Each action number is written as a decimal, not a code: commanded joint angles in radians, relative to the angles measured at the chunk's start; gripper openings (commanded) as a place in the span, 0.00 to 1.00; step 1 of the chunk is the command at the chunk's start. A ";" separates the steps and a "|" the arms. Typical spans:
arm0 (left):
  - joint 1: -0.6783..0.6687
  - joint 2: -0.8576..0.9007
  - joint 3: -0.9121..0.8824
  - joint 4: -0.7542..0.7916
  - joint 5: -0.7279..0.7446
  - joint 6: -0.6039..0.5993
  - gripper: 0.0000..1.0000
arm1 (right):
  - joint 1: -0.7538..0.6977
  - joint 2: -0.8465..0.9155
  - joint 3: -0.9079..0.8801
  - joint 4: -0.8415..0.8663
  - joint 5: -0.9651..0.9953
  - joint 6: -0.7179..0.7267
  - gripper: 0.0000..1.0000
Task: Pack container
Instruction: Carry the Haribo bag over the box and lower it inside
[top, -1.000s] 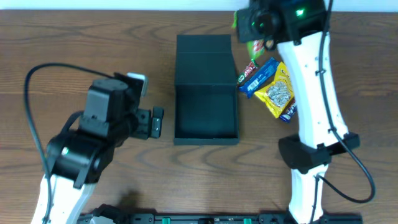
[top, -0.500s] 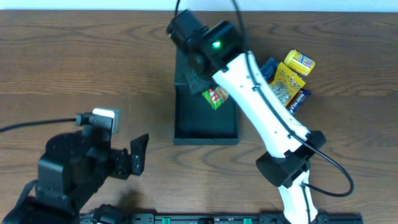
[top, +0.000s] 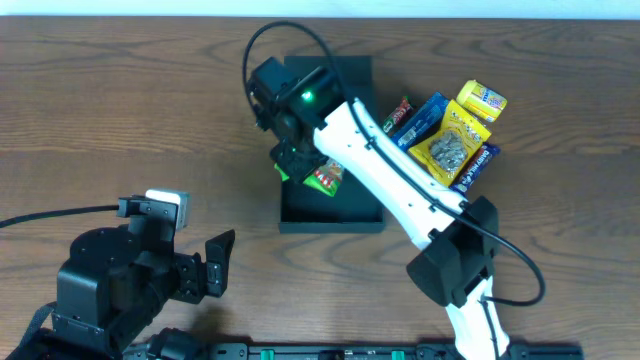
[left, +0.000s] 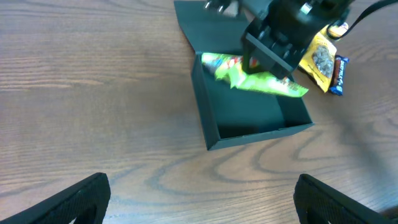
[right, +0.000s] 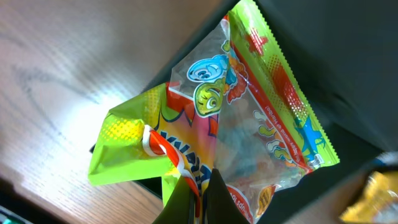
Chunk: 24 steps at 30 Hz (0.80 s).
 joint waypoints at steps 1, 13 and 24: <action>0.004 -0.005 0.008 -0.002 -0.003 -0.007 0.95 | 0.014 0.004 -0.045 0.011 -0.030 -0.053 0.02; 0.004 -0.005 0.008 0.006 -0.003 0.004 0.95 | 0.013 0.003 -0.096 0.053 0.047 0.011 0.02; 0.004 -0.005 0.008 0.019 -0.003 0.003 0.95 | 0.027 0.003 -0.096 -0.003 0.112 0.608 0.02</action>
